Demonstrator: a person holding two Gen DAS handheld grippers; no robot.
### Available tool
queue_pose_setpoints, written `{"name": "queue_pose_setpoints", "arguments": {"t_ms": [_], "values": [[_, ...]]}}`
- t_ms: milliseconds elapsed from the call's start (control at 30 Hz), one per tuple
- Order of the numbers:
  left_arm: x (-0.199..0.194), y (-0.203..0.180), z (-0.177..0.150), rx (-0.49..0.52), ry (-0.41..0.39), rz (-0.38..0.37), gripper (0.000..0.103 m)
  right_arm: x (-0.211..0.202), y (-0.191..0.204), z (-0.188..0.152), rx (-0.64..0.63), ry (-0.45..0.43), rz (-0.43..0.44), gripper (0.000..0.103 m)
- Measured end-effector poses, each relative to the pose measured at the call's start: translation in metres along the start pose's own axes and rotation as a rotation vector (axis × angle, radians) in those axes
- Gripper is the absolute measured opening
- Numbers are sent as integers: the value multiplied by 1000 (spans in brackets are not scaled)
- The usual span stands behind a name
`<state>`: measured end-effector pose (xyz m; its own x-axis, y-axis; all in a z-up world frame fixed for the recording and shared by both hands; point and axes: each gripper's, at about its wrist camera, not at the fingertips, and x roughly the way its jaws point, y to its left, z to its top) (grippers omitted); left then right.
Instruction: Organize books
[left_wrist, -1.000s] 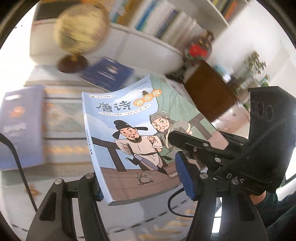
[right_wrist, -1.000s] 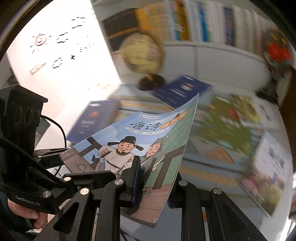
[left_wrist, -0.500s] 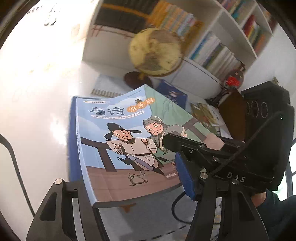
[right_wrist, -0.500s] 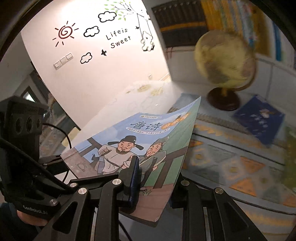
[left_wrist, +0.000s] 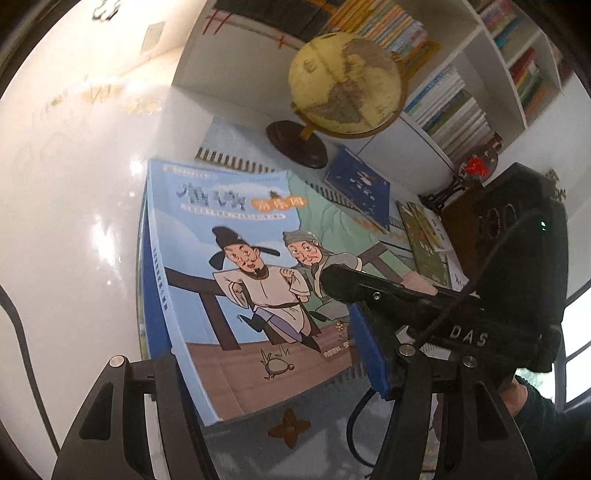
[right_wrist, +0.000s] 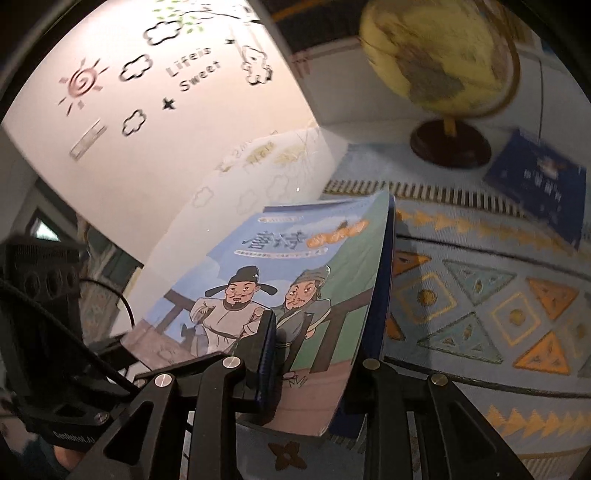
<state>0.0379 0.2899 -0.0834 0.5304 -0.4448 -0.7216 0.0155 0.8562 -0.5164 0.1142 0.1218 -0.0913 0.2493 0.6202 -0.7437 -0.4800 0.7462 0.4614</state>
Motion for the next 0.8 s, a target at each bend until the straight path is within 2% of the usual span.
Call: {"name": "queue_pose_setpoints", "arguments": {"t_ms": [133, 233, 333, 400, 500, 567, 633, 700, 800], "values": [[5, 20, -8, -108, 13, 6, 60, 12, -2, -1, 22, 57, 16, 27], [3, 31, -10, -156, 12, 22, 61, 23, 3, -6, 19, 101, -2, 34], [0, 34, -11, -161, -1, 131, 63, 33, 5, -11, 27, 149, -17, 38], [-5, 34, -13, -164, -18, 171, 66, 37, 8, -9, 14, 175, -30, 41], [-10, 36, -18, -178, -28, 207, 67, 40, 15, -8, -22, 203, -43, 56], [-16, 31, -22, -169, -45, 237, 67, 42, 16, -8, -49, 230, -77, 57], [-25, 20, -27, -129, -72, 301, 67, 38, 17, -12, -79, 249, -127, 57], [-33, 6, -31, -71, -98, 377, 67, 28, 10, -19, -95, 235, -186, 57], [-42, -25, -35, 0, -140, 411, 68, -2, -8, -33, -80, 190, -241, 57]]}}
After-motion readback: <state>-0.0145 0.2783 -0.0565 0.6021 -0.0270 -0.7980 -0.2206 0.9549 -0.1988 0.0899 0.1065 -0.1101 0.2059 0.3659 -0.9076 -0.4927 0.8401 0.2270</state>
